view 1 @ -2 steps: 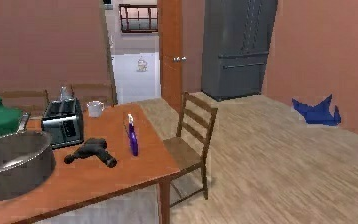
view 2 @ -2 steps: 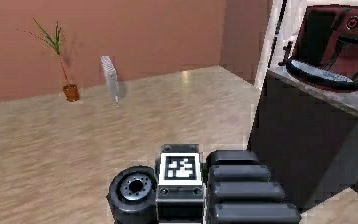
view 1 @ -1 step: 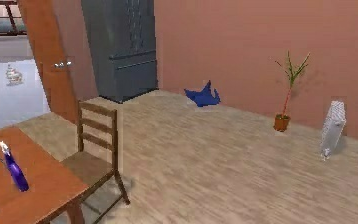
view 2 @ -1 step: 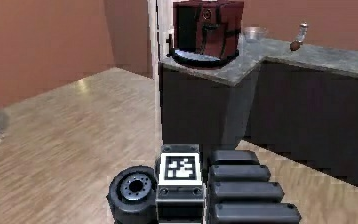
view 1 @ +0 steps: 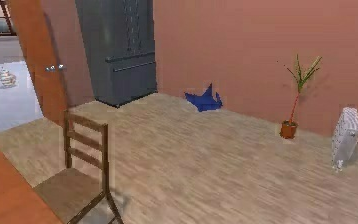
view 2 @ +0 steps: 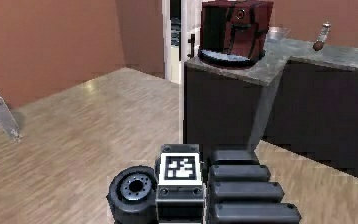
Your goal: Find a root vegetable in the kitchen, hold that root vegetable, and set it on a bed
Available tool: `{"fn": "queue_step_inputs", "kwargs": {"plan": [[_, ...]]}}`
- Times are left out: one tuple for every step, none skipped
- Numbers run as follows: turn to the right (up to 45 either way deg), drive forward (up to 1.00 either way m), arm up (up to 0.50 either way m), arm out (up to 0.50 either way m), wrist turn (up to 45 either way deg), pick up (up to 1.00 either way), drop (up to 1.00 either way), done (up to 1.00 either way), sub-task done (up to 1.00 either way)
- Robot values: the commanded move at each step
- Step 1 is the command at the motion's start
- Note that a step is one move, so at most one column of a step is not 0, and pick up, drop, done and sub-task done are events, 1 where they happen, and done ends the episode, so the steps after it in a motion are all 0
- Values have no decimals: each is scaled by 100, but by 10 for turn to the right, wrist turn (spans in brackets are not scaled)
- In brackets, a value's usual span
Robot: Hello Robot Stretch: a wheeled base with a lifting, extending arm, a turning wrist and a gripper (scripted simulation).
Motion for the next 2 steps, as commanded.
{"fn": "queue_step_inputs", "kwargs": {"plan": [[150,0,0,0,0,0,0,0,0],[0,35,0,0,0,0,0,0,0]]}}
